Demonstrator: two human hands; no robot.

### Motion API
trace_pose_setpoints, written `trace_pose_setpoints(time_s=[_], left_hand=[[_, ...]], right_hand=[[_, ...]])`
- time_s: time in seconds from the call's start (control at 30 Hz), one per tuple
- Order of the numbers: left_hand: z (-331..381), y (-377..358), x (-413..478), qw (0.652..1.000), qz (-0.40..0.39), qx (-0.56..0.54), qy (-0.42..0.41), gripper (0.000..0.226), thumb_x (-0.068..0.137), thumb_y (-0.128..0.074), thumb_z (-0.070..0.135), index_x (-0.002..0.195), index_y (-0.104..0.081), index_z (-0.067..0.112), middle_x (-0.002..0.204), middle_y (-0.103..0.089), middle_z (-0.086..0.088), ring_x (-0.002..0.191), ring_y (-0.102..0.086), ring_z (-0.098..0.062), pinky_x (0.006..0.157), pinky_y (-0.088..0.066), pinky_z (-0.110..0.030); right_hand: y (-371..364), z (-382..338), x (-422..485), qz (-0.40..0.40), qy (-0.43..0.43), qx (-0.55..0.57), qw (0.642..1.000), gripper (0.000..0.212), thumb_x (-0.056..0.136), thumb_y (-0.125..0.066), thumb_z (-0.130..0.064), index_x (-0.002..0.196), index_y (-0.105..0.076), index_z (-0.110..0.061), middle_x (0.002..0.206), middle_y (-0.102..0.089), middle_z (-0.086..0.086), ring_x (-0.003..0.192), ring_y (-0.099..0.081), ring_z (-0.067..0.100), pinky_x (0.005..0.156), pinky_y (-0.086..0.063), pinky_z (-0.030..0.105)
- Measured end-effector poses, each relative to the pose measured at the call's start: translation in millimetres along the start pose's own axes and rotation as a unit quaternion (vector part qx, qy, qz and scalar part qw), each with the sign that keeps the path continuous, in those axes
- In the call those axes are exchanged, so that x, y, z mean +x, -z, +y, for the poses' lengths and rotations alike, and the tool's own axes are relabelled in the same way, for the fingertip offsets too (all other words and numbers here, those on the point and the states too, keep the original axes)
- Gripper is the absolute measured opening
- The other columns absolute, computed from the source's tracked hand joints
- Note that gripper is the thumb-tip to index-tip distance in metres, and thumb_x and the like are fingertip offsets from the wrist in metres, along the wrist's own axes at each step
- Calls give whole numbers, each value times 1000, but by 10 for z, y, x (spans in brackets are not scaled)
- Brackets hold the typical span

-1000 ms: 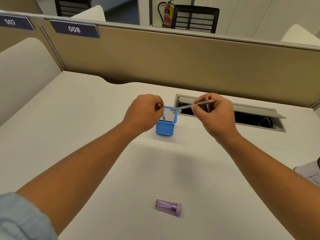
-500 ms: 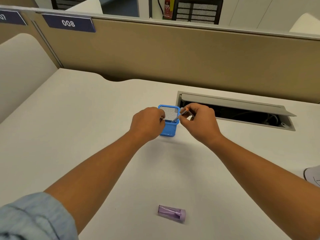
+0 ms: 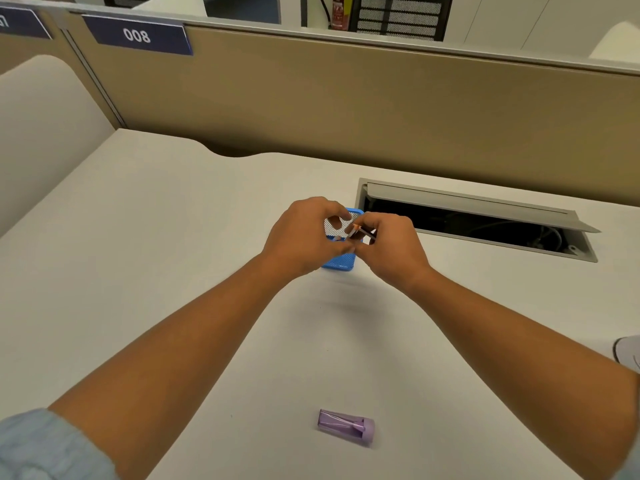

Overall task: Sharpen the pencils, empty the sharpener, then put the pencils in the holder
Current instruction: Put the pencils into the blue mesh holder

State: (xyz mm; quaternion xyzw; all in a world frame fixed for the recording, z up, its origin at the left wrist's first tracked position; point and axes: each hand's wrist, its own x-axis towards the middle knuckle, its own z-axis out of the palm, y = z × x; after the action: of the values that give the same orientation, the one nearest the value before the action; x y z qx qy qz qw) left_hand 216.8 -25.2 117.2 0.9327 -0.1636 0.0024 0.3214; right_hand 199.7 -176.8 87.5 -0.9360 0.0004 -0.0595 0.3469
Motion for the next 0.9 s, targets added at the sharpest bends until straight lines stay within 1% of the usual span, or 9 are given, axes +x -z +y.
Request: trace_pose_setpoints(time_s=[0.07,0.23,0.4,0.47,0.53,0.63,0.73,0.83,0.9], left_hand=[[11,-19,-1,1000,4,-24,1,42,74,-82,36,111,-70,23,93,-60,6,78,-55,-14,70,-43,-21],[-16,-88,9,1000,-4,-28,11,29,81,-77,28,109,-73,20,107,-70,-4,82,-56,-14,77,-48,-24],[-72,-117,12,1000,-8,-10,23,20,83,-75,27,102,-74,23,100,-73,-1,76,-55,-13,68,-47,-24],[-84,-126,5,1000,-4,-1,30,19,82,-75,28,100,-73,23,100,-73,-2,75,-56,-13,68,-50,-25],[-94,-126,0,999,0,4,37,20,82,-75,27,101,-71,21,104,-72,-3,81,-57,-14,70,-52,-26],[-104,-110,12,999,11,4,43,22,82,-76,25,103,-71,19,109,-71,-5,93,-60,-17,70,-51,-23],[-97,-107,30,999,6,6,50,23,81,-76,25,103,-69,19,111,-70,-6,95,-61,-18,70,-52,-23],[-83,-120,29,998,-14,13,56,23,82,-75,26,103,-69,20,116,-69,-6,102,-61,-20,73,-55,-26],[-82,-127,23,998,-20,17,56,24,82,-76,28,103,-69,21,114,-70,-5,93,-57,-15,73,-54,-27]], right_hand=[[-24,-12,-8,-9,-5,-8,1000,20,83,-76,-22,103,-75,-17,97,-74,5,89,-64,20,87,-56,37],[-30,-24,-28,-13,-15,-1,1000,19,85,-74,-21,104,-75,-18,97,-75,4,90,-63,18,85,-55,35],[-19,-1,-44,-19,-6,12,1000,20,84,-74,-21,104,-75,-16,95,-73,1,85,-59,11,85,-55,34],[-25,39,-50,-19,-2,13,1000,21,85,-74,-24,104,-74,-16,93,-72,0,86,-60,12,83,-57,35],[-12,86,-60,-18,-1,13,1000,21,86,-72,-25,104,-74,-15,94,-71,1,87,-60,14,78,-57,34],[44,148,-62,-13,1,19,1000,20,93,-64,-23,108,-73,-14,102,-72,4,88,-57,11,67,-49,21],[114,169,-54,-1,-4,46,999,23,97,-58,-23,111,-72,-14,101,-66,-1,77,-56,9,59,-39,9],[159,176,-28,24,-10,66,997,23,96,-59,-26,111,-72,-15,102,-59,-2,77,-55,4,60,-39,10],[178,175,-4,40,-14,74,996,23,95,-61,-27,111,-73,-16,100,-58,0,79,-54,6,62,-40,13]])
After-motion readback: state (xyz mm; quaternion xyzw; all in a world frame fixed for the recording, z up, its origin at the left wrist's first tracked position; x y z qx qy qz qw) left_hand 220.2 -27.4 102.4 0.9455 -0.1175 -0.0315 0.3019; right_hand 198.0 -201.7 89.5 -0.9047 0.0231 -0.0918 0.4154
